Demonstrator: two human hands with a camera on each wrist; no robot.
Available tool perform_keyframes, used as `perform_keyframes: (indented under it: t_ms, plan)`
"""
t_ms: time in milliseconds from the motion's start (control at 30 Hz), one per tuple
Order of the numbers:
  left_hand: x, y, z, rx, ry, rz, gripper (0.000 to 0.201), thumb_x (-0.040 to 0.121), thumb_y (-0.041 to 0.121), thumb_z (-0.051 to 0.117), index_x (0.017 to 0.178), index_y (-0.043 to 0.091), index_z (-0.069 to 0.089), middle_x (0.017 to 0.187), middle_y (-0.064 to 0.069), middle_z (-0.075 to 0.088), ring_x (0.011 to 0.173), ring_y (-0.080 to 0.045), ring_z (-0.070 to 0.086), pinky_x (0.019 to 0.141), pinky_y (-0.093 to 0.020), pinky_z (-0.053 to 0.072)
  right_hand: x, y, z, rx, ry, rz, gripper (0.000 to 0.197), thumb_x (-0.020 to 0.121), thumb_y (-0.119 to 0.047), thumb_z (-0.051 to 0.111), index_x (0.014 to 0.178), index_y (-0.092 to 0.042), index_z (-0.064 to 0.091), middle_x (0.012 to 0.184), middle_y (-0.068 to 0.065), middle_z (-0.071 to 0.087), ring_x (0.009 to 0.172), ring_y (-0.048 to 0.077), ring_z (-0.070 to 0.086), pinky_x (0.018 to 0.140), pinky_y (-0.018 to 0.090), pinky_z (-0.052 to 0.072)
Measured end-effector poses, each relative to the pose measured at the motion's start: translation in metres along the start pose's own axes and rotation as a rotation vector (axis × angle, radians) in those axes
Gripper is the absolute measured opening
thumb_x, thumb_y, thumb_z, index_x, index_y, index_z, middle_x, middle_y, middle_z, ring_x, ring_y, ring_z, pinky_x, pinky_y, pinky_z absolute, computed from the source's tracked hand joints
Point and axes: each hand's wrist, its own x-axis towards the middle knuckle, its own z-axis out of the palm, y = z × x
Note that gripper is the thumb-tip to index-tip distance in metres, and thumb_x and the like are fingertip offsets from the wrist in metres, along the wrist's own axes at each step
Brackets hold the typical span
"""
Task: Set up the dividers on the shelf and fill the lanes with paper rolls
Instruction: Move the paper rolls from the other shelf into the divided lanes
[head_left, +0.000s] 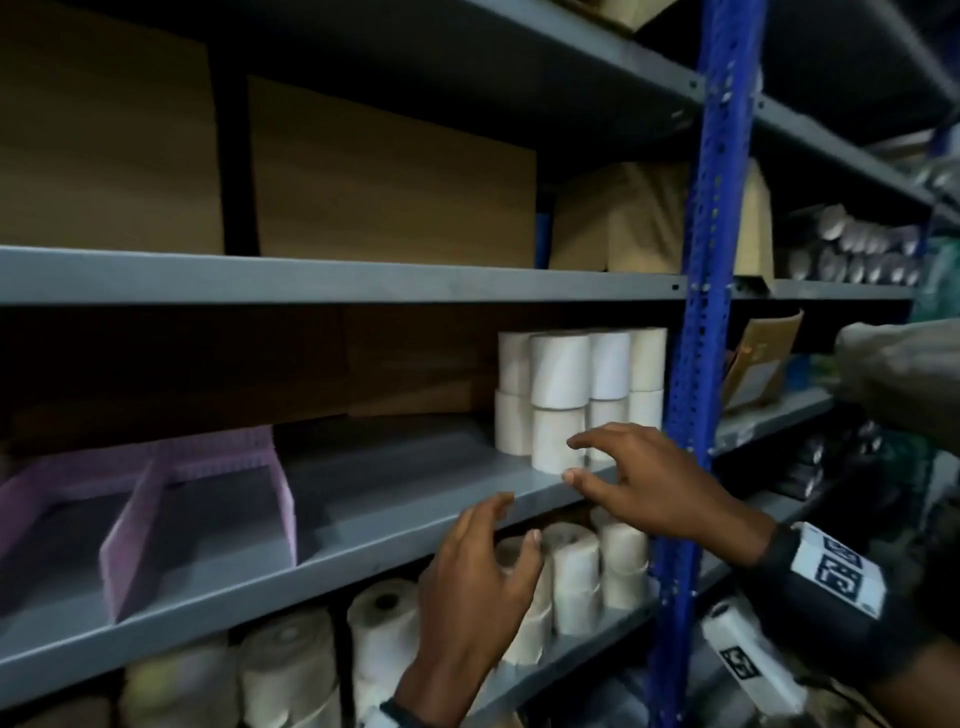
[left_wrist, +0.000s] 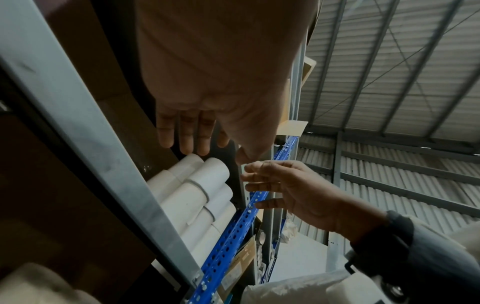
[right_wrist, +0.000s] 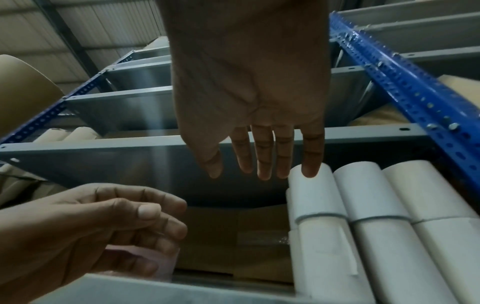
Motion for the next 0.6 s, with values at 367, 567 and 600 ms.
perform_keyframes:
  t_ms: [367, 567, 600]
  plan:
    - [0.124, -0.009, 0.079, -0.149, 0.048, -0.097, 0.078, 0.082, 0.07, 0.064, 0.147, 0.035, 0.04, 0.144, 0.012, 0.051, 0.128, -0.006, 0.049, 0.1, -0.026, 0.044, 0.134, 0.086, -0.016, -0.039, 0.042, -0.028, 0.061, 0.085, -0.06, 0.058, 0.133, -0.023, 0.055, 0.138, -0.002, 0.056, 0.13, 0.018, 0.047, 0.107, 0.032, 0.038]
    - [0.177, -0.019, 0.111, -0.19, 0.081, -0.048, 0.084, 0.083, 0.066, 0.066, 0.151, 0.025, 0.037, 0.154, 0.004, 0.045, 0.139, -0.014, 0.044, 0.109, -0.031, 0.042, 0.193, 0.099, -0.02, -0.113, 0.013, -0.036, 0.054, 0.086, -0.057, 0.059, 0.127, -0.021, 0.059, 0.107, -0.001, 0.057, 0.11, 0.019, 0.051, 0.089, 0.034, 0.043]
    - [0.187, -0.021, 0.117, -0.192, 0.084, -0.05, 0.085, 0.083, 0.065, 0.067, 0.152, 0.024, 0.036, 0.155, 0.003, 0.043, 0.141, -0.014, 0.042, 0.111, -0.029, 0.039, 0.201, 0.1, -0.019, -0.13, -0.015, -0.034, 0.053, 0.086, -0.058, 0.058, 0.125, -0.022, 0.061, 0.106, -0.001, 0.057, 0.111, 0.019, 0.051, 0.089, 0.033, 0.042]
